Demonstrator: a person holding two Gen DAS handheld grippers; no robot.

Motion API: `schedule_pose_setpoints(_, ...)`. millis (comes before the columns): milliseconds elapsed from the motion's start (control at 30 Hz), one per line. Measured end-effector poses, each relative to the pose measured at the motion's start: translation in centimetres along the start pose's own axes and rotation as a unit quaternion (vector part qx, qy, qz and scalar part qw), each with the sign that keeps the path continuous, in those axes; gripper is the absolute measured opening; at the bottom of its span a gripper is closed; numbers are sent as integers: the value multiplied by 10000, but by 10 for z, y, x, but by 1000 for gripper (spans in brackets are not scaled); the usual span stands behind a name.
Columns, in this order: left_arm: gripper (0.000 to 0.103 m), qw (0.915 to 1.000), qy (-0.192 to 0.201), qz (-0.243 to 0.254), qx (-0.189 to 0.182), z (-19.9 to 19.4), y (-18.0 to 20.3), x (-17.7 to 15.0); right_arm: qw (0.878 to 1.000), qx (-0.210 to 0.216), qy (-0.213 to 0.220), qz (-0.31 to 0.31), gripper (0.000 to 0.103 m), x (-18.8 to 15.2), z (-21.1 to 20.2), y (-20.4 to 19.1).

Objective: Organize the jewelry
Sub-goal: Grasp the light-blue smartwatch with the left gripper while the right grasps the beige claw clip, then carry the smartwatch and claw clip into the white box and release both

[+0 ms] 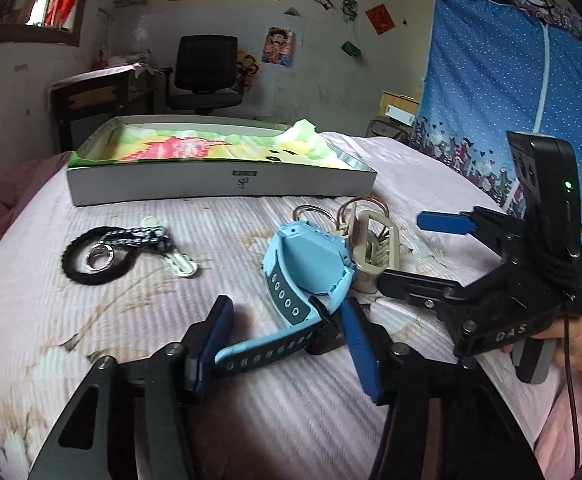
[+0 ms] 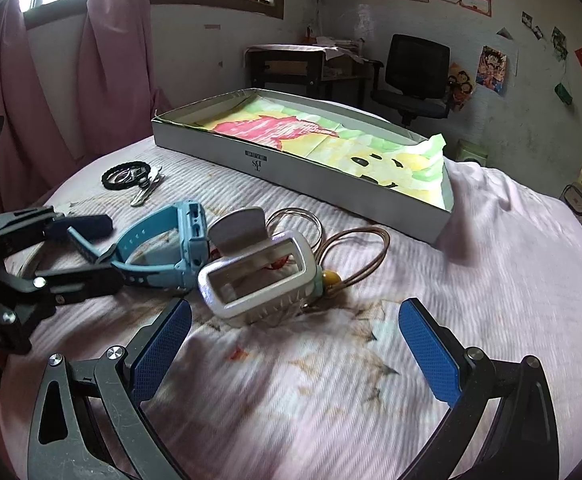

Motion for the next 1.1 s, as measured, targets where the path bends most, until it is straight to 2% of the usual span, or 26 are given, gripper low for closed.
schedule_pose_setpoints(233,45,9997,-177,14,-180,12,2,2,9999,141,13,-94,95,6,10,-3)
schedule_pose_setpoints(300,39,9997,-218,12,-139,14,2,1,9997,185,-56,-133,92,6,16,-4)
schedule_pose_setpoints(367,32,9997,-220,-12,-115,14,1,0,9996,223,-104,-142,83,5,19,-5)
schedule_pose_setpoints(400,29,9997,-221,-25,-115,14,1,0,9996,231,-121,-141,82,5,20,-5)
schedule_pose_setpoints(500,24,9997,-198,-50,-129,12,1,-1,9996,225,-87,-135,78,4,20,-6)
schedule_pose_setpoints(567,21,9998,-166,-41,-118,11,0,-2,9996,229,-59,-120,70,4,19,-5)
schedule_pose_setpoints(667,18,9999,-102,-21,-96,8,2,-4,9996,246,-43,-90,63,3,19,-4)
schedule_pose_setpoints(767,16,10000,-29,-16,-61,5,2,-5,9996,267,-2,-74,63,2,17,-3)
schedule_pose_setpoints(800,12,10000,12,-19,-43,4,3,-5,9996,285,13,-70,63,2,17,-3)
schedule_pose_setpoints(1100,11,9994,298,-173,5,-12,1,-13,9982,560,108,196,63,-4,4,-2)
Point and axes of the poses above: each gripper's, at about its wrist camera, not at the fingertips, and z roughly the way its jaws point, y to its right, x to its top, the point moved 2 cm from there along z, roughly the way its jaws point, and after that the axes turned 1 degree about y, right-handed, at the moved point
